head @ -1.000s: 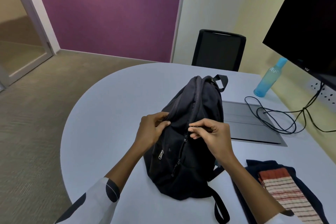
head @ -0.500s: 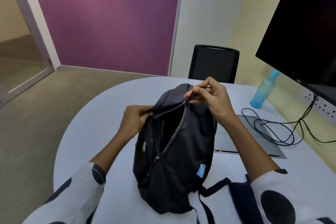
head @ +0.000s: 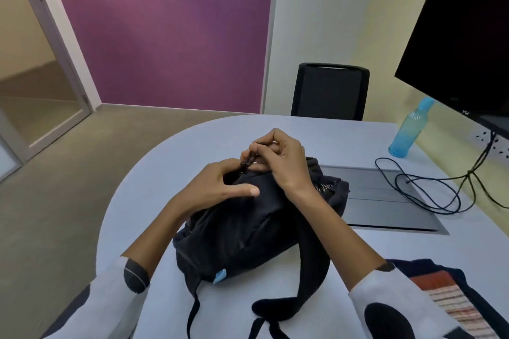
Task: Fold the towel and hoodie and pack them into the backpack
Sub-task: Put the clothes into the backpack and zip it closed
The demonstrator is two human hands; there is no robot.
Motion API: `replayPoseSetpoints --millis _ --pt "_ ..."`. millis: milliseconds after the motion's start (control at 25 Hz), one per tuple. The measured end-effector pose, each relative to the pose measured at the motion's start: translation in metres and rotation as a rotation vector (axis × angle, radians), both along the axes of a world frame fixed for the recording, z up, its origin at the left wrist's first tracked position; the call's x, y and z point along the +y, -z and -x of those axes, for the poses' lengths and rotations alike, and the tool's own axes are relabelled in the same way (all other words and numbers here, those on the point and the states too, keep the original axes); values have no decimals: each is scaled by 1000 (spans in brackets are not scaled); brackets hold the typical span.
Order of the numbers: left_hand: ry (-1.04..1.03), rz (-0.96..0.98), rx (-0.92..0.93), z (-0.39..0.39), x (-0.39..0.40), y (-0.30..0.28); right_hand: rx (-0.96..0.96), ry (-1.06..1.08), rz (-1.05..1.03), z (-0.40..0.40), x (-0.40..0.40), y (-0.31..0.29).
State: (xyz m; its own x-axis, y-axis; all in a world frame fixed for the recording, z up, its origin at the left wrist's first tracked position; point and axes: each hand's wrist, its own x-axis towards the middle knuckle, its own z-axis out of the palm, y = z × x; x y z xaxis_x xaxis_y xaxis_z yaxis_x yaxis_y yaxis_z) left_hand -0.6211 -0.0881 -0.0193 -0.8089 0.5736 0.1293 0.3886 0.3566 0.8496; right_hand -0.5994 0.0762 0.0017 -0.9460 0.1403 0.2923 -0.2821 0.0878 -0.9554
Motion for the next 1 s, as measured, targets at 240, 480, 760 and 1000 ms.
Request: replayPoseSetpoints --millis 240,480,760,1000 --pt "-280 -2 243 12 4 18 -73 189 289 -3 56 4" --pt "-449 308 510 48 -25 4 -229 396 517 11 121 37" --pt "-111 279 159 32 34 -23 -232 241 349 16 106 14" --pt "-217 589 334 20 125 6 -239 106 274 3 106 11"
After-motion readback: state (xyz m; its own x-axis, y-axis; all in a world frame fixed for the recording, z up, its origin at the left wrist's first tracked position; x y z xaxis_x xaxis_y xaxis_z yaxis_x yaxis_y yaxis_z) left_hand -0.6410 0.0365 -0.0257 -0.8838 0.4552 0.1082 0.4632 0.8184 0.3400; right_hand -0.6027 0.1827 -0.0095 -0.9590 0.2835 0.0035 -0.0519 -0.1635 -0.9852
